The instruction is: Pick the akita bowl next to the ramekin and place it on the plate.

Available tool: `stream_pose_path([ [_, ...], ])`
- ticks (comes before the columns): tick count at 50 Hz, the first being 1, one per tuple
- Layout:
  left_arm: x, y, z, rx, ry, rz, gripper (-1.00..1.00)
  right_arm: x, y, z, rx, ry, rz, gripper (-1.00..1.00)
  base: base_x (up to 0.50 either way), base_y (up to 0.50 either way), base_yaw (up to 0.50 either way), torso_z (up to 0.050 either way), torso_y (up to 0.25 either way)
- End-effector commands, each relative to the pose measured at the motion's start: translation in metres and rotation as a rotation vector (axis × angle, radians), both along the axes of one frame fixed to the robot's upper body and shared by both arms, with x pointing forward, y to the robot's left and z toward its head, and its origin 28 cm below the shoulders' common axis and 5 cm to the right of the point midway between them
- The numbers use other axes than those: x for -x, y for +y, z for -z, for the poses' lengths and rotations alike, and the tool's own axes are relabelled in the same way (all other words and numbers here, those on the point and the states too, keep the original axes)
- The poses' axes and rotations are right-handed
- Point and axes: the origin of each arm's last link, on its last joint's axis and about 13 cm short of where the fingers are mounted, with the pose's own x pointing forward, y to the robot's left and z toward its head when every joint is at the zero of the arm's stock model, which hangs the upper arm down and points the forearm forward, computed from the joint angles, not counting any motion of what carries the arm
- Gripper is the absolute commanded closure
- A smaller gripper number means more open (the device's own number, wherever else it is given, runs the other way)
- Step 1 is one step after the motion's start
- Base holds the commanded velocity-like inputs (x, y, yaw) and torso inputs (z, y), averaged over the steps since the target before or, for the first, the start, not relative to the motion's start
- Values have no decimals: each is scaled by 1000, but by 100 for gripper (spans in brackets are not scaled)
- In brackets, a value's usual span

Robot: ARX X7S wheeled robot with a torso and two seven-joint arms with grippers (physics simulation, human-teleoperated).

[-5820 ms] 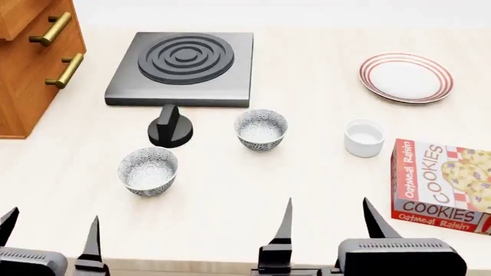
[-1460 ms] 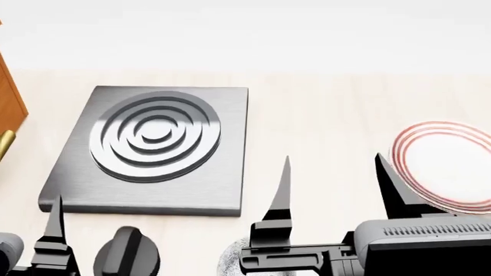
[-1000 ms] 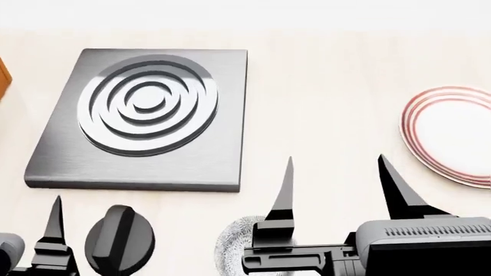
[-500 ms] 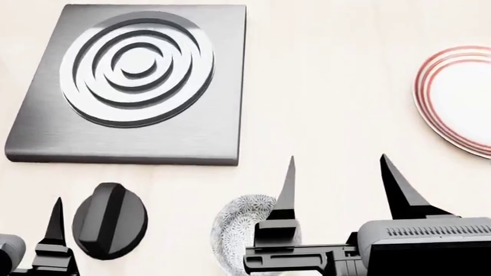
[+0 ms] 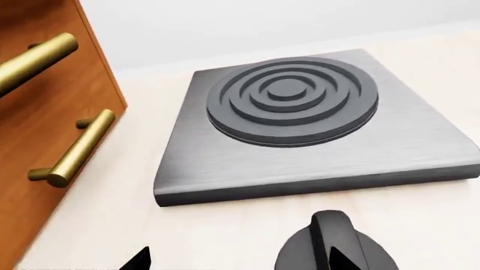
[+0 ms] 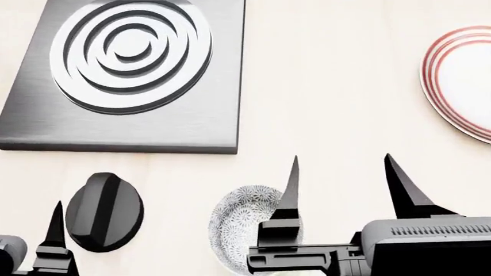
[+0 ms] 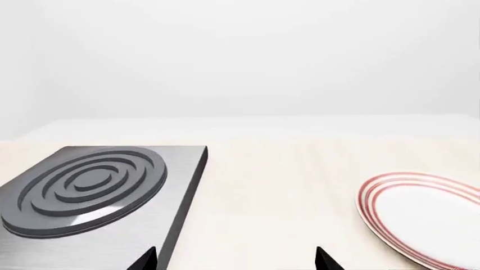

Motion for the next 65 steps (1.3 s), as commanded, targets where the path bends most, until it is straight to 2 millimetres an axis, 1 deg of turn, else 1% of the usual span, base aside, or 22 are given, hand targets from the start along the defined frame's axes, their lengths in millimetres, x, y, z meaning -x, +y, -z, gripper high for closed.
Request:
stream_pose_path([
  [1,0,2,0,16,-4,-5,-100,0,-3,-4,-25,-5,18,-100,0,0,0,0,0],
  [5,-1,2,0,13,-3,-4,-100,1,-1,-4,-63,45,-13,-100,0,0,0,0,0],
  [14,-1,2,2,7,1,-6,-100,3,3,-4,-8,97,-5,-100,0,0,0,0,0],
  [24,0,2,1,-3,0,-7,-100,4,7,-9,-33,172,-36,-100,0,0,0,0,0],
  [29,-1,2,2,-2,3,-4,-100,2,6,-10,-85,225,-62,-100,0,0,0,0,0],
  [36,-1,1,3,-4,7,-2,-100,-2,7,-7,-111,263,-73,-100,0,0,0,0,0],
  [46,0,1,3,-4,8,1,-100,-2,8,-6,-150,316,-88,-100,0,0,0,0,0],
  [49,-1,1,2,-4,5,-2,-100,-3,8,-4,-211,370,-106,-100,0,0,0,0,0],
  [53,-1,1,3,-7,7,-2,-100,-4,8,-3,-191,374,-106,-100,0,0,0,0,0],
  [65,-1,2,0,-7,0,-4,-100,-7,8,-1,-216,402,-104,-100,0,0,0,0,0],
])
